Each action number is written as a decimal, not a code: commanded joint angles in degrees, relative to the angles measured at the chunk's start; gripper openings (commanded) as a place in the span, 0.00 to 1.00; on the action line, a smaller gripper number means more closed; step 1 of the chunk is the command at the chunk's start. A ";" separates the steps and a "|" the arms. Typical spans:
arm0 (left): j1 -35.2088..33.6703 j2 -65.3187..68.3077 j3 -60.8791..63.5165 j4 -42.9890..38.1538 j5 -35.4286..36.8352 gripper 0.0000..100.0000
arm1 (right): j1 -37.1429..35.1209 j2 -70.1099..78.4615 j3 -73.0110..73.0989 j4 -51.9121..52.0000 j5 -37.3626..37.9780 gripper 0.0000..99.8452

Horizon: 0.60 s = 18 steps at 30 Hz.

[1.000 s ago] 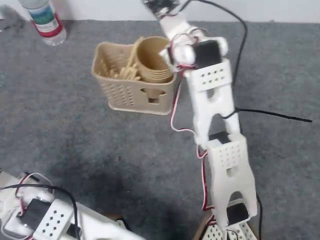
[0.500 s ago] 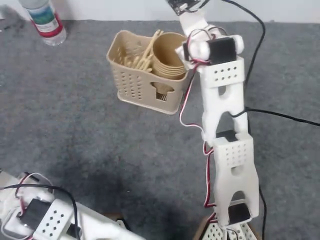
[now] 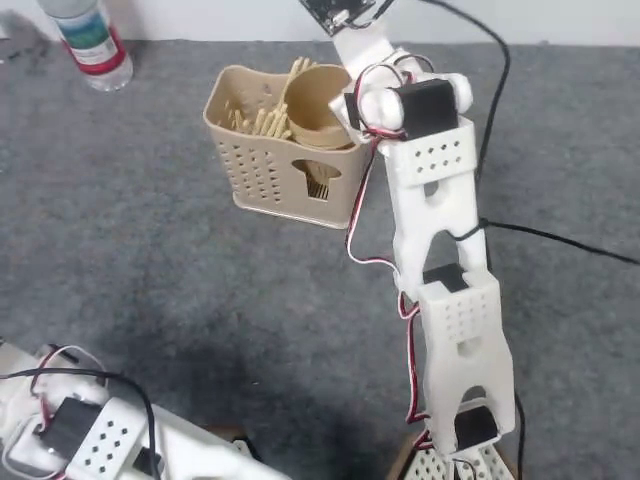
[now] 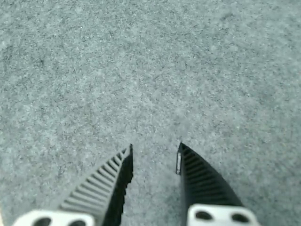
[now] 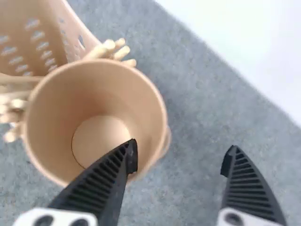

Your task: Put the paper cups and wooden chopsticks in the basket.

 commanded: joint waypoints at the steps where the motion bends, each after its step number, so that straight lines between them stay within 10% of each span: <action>1: 0.44 -0.70 -0.40 -0.09 0.62 0.15 | -0.84 -6.29 -1.49 2.24 -1.14 0.28; 18: 0.53 -0.70 -0.40 -0.09 0.62 0.15 | -2.95 -14.46 4.84 2.51 -17.49 0.27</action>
